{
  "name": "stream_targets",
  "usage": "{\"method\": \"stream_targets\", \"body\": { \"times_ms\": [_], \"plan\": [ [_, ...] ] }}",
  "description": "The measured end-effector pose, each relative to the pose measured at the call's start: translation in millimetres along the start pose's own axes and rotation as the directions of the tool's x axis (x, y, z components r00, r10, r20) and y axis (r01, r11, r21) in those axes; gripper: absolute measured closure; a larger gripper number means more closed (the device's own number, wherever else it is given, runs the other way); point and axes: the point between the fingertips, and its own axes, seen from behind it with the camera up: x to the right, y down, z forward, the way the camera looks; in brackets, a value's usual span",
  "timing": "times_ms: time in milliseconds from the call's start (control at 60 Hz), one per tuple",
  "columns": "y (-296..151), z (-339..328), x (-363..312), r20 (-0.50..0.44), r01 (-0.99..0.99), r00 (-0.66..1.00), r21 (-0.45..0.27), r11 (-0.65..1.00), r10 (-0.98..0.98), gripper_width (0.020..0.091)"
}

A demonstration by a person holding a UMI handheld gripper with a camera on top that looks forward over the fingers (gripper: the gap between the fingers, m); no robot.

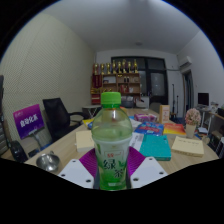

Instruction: Pour water

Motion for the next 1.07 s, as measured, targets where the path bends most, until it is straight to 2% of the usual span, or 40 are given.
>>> {"method": "stream_targets", "body": {
  "times_ms": [17, 50, 117, 150, 200, 283, 400, 600, 667, 850, 1067],
  "plan": [
    [1.4, 0.4, -0.5, 0.002, 0.006, 1.000, -0.006, 1.000, -0.006, 0.0733],
    [-6.9, 1.6, -0.2, 0.004, 0.018, 1.000, 0.027, 0.999, -0.018, 0.0732],
    [-5.4, 0.2, 2.6, 0.003, 0.023, 1.000, 0.025, 0.999, -0.024, 0.0734],
    [-3.0, 0.3, 0.1, 0.003, 0.018, 1.000, 0.024, 1.000, -0.018, 0.0710],
    [-2.3, 0.4, -1.4, 0.012, 0.011, 1.000, 0.018, 1.000, -0.011, 0.0628],
    [-1.2, -3.7, 0.5, 0.024, 0.002, 1.000, -0.018, 1.000, -0.002, 0.0552],
    [2.3, -21.3, 4.0, 0.032, -0.025, 0.999, -0.066, 0.997, 0.027, 0.0249],
    [-1.6, -96.7, 13.1, 0.014, 0.001, 1.000, -0.060, 0.998, 0.000, 0.0271],
    [-2.0, -134.7, 10.0, 0.020, 0.000, 1.000, -0.062, 0.998, 0.001, 0.0272],
    [-3.9, -249.3, -1.5, 0.031, 0.029, 0.999, -0.013, 0.999, -0.028, 0.0266],
    [26.5, -350.8, -15.2, 0.067, 0.021, 0.998, -0.050, 0.999, -0.017, 0.0267]
  ]
}}
